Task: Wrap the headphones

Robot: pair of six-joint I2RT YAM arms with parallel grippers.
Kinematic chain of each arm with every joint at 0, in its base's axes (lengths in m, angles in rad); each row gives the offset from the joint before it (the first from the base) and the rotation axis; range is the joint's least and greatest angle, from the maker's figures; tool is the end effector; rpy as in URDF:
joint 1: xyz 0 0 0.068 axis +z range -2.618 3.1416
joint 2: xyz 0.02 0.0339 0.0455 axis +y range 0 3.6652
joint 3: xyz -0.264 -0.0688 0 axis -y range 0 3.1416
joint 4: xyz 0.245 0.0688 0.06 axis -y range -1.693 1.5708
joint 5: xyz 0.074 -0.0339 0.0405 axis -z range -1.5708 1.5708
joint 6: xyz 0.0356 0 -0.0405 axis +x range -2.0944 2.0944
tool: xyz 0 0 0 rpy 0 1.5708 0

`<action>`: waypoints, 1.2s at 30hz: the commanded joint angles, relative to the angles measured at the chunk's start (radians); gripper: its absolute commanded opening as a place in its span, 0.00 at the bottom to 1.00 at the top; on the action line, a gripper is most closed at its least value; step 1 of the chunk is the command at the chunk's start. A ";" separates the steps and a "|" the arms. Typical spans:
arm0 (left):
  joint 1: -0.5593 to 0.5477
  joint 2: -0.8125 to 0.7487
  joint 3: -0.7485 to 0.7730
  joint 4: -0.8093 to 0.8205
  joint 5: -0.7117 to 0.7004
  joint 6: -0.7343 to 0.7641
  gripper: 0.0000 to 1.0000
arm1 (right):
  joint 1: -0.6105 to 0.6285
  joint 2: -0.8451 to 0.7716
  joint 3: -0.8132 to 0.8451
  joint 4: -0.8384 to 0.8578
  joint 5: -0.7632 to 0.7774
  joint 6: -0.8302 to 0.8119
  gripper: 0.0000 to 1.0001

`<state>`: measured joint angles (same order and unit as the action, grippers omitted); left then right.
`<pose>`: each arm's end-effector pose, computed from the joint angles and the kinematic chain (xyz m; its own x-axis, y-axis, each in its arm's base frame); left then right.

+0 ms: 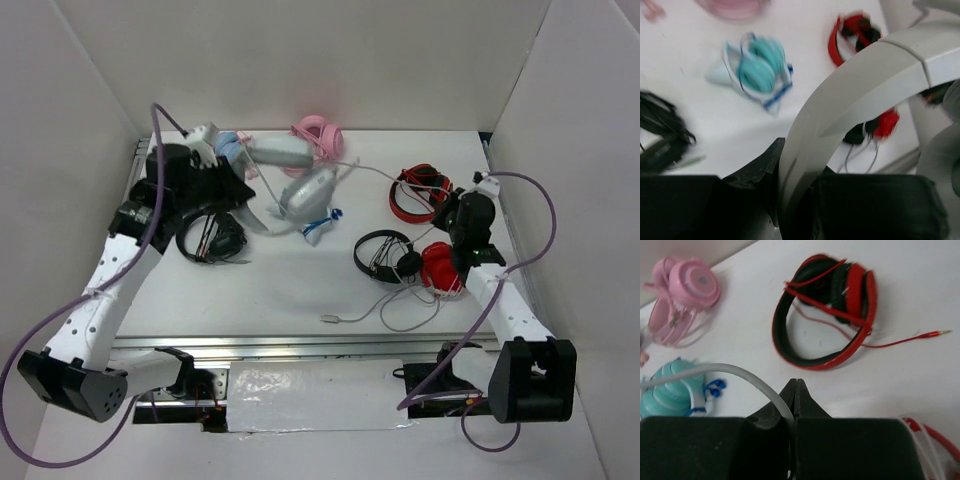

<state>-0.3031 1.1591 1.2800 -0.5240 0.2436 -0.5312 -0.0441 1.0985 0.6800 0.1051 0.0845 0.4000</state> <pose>0.2362 -0.0829 0.4020 -0.5768 -0.3347 -0.7452 0.2427 0.8008 -0.5475 0.2519 -0.0141 0.2701 -0.2353 0.3988 -0.8863 0.2343 0.9083 0.3465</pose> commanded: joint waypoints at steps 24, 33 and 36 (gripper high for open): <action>0.371 0.321 0.393 -0.036 -0.084 -0.294 0.00 | 0.852 -0.261 -0.137 -0.324 0.307 -0.012 0.00; 0.334 0.326 0.310 -0.147 -0.409 -0.242 0.00 | 1.279 -0.115 0.191 -0.738 0.809 0.144 0.00; 0.323 0.268 0.164 -0.088 -0.445 -0.227 0.00 | 1.346 -0.053 0.317 -0.898 0.952 0.203 0.00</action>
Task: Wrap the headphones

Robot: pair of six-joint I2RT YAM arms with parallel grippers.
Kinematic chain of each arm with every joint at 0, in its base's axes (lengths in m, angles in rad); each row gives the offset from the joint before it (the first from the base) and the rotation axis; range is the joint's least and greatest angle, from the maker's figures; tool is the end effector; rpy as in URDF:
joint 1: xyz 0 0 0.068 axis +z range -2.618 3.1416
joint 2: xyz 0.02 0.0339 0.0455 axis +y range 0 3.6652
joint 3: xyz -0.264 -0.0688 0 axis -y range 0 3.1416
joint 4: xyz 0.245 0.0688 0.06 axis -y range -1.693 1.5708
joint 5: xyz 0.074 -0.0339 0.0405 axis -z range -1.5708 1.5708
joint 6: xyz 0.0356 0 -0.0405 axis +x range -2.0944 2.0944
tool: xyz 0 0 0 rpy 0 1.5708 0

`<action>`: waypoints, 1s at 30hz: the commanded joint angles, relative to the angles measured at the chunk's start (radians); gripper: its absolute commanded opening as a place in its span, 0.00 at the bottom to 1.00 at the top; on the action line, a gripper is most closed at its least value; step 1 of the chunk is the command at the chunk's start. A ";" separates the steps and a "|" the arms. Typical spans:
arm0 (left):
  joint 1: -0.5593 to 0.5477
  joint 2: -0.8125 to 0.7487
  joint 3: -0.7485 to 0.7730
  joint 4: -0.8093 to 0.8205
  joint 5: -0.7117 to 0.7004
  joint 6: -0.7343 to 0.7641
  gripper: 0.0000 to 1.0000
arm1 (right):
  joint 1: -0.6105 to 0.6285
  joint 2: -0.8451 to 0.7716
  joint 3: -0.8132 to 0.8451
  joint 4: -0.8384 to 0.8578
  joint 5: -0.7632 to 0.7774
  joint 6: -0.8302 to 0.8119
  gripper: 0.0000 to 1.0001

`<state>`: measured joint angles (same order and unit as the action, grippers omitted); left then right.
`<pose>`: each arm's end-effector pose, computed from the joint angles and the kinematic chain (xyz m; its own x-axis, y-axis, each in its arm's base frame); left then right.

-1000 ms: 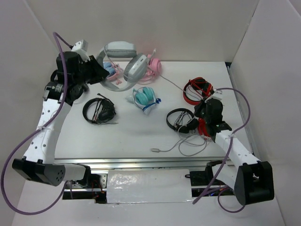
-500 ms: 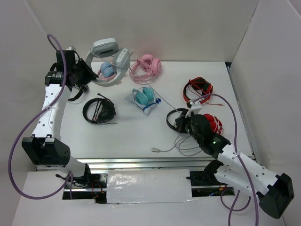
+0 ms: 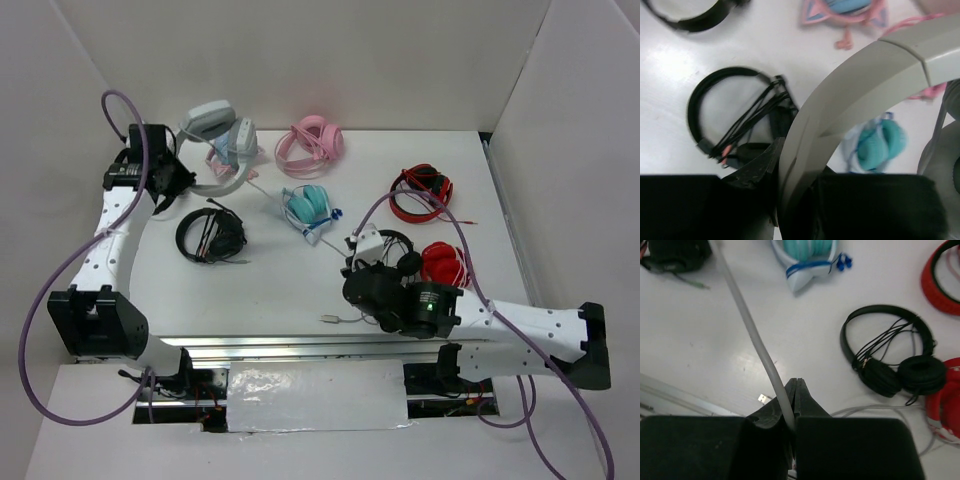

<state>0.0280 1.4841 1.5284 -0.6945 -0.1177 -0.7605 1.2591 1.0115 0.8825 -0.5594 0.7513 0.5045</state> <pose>0.3260 0.0133 0.3811 -0.3548 -0.6947 -0.6257 -0.5049 0.7056 -0.4971 0.0869 0.1904 0.3017 -0.4286 -0.1785 -0.8857 -0.3732 0.9277 -0.0063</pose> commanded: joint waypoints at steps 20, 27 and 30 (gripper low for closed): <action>-0.586 0.033 -0.255 0.122 -0.297 0.449 0.00 | -0.297 -0.186 0.292 0.337 -0.435 -0.958 0.00; -0.778 -0.071 -0.293 0.188 -0.205 0.579 0.00 | -0.548 -0.030 0.392 0.283 -0.833 -1.075 0.00; -0.856 -0.134 -0.333 0.219 -0.157 0.613 0.00 | -0.677 0.068 0.481 0.277 -0.991 -1.045 0.00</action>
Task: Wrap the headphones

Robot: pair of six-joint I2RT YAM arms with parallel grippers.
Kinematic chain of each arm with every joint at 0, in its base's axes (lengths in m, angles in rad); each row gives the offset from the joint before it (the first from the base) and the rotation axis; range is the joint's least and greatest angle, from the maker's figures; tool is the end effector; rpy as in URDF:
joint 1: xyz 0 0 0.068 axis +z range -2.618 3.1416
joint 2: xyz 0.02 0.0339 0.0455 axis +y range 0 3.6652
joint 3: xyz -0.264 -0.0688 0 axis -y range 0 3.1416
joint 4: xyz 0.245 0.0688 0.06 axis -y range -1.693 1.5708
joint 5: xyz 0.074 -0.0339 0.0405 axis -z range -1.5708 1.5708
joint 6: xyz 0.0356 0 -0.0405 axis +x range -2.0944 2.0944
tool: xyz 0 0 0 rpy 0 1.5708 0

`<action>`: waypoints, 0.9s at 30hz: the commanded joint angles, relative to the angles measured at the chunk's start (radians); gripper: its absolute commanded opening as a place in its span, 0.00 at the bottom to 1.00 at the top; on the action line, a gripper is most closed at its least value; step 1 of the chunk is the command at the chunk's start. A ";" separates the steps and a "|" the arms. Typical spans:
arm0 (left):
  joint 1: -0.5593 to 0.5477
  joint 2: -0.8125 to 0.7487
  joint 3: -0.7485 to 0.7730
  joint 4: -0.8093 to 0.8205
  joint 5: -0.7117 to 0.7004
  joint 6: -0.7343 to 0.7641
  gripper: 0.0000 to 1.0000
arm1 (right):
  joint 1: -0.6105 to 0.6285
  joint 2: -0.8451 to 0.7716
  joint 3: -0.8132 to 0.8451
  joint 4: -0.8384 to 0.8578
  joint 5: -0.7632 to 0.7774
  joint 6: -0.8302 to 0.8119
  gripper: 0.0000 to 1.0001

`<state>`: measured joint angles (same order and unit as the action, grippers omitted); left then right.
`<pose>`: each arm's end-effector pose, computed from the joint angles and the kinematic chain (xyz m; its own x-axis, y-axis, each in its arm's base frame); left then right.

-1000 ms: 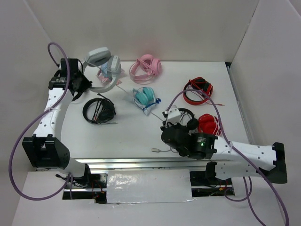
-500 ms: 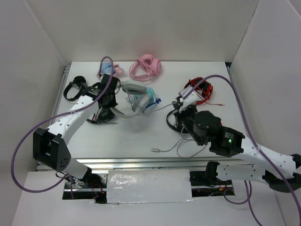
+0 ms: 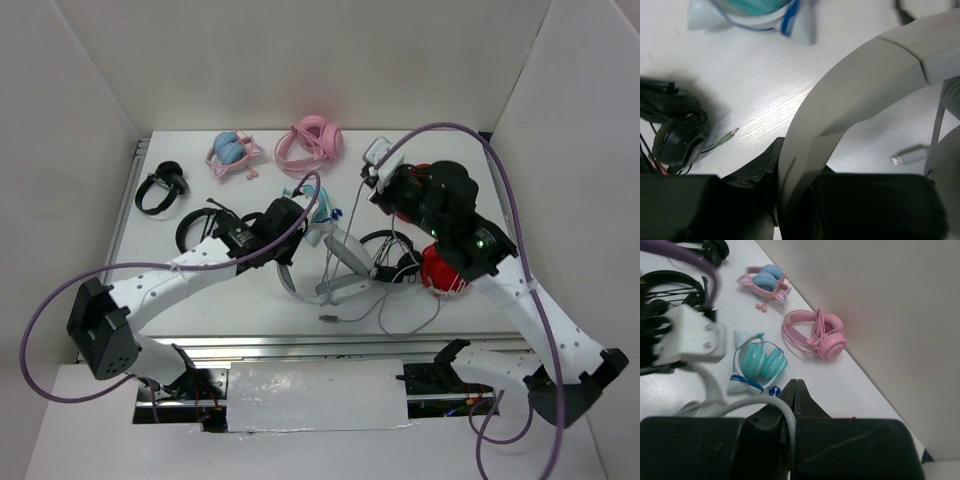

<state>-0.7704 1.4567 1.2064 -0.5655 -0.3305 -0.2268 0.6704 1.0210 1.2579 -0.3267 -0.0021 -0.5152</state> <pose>0.2348 -0.2117 0.2948 -0.6215 0.3067 -0.7209 0.3688 0.9264 0.0762 0.1686 0.1338 0.4446 0.2458 -0.4339 -0.8668 -0.5767 0.6533 -0.4906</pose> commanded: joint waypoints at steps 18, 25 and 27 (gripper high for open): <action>-0.236 -0.406 0.142 0.139 0.108 0.125 0.00 | -0.316 0.306 -0.078 0.258 -0.794 0.214 0.17; -0.234 -0.374 0.389 0.041 0.078 0.144 0.00 | -0.301 0.361 -0.106 0.322 -0.890 0.270 0.30; -0.234 -0.351 0.487 0.006 0.068 0.142 0.00 | -0.287 0.398 -0.124 0.385 -0.927 0.313 0.33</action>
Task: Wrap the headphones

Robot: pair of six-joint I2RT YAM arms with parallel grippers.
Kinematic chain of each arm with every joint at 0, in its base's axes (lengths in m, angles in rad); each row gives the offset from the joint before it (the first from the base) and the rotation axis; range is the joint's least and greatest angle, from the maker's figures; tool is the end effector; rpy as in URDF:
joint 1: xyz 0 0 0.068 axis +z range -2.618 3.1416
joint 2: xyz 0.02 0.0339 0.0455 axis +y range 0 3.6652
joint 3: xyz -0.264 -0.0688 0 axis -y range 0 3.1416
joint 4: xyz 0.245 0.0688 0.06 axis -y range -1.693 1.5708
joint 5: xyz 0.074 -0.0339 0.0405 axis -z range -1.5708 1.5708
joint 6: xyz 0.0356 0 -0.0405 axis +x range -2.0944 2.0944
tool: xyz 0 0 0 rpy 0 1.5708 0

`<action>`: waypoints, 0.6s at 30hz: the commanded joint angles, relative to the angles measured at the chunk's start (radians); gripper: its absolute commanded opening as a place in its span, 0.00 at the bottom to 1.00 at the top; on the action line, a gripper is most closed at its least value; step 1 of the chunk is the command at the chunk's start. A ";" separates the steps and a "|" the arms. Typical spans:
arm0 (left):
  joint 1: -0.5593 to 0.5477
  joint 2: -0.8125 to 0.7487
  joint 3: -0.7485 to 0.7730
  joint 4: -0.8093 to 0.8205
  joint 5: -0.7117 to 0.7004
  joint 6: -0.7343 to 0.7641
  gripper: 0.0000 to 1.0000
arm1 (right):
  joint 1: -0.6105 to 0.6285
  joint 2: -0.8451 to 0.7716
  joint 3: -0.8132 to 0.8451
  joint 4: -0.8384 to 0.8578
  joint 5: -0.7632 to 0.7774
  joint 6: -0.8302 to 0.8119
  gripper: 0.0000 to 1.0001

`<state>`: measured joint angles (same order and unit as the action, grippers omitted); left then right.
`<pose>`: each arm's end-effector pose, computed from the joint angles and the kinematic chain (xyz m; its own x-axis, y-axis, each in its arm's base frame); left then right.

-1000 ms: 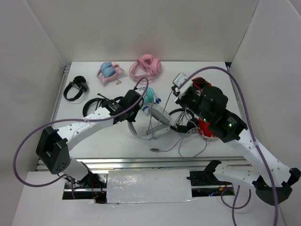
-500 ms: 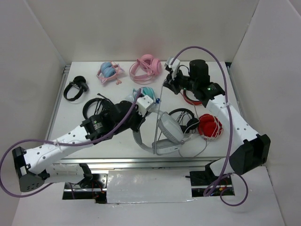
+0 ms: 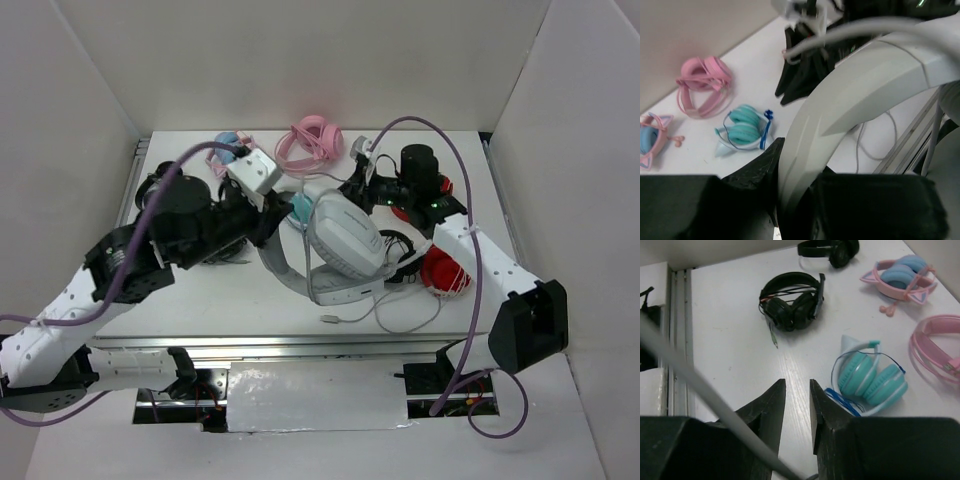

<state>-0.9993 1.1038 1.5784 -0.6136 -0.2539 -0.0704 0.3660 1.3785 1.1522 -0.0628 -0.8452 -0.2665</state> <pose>0.1152 -0.1626 0.4995 -0.1226 0.0647 -0.9903 0.6726 0.7392 -0.0349 0.2849 0.1377 0.3483 -0.0179 -0.1940 -0.9808 -0.9451 0.3233 -0.0467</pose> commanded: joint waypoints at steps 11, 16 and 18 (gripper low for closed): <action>-0.004 0.185 0.630 -0.121 -0.119 0.037 0.00 | 0.235 0.373 -0.051 0.518 -0.036 0.407 0.38; -0.005 0.202 0.729 -0.158 -0.240 0.060 0.00 | 0.313 0.461 -0.089 0.566 0.005 0.503 0.31; -0.004 0.179 0.701 -0.155 -0.269 0.058 0.00 | 0.329 0.446 -0.179 0.616 0.017 0.529 0.17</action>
<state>-1.0004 1.3174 2.2604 -0.8448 -0.4309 -0.0013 0.6765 1.8462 1.0546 0.4004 -0.8478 0.1677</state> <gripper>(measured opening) 0.279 0.240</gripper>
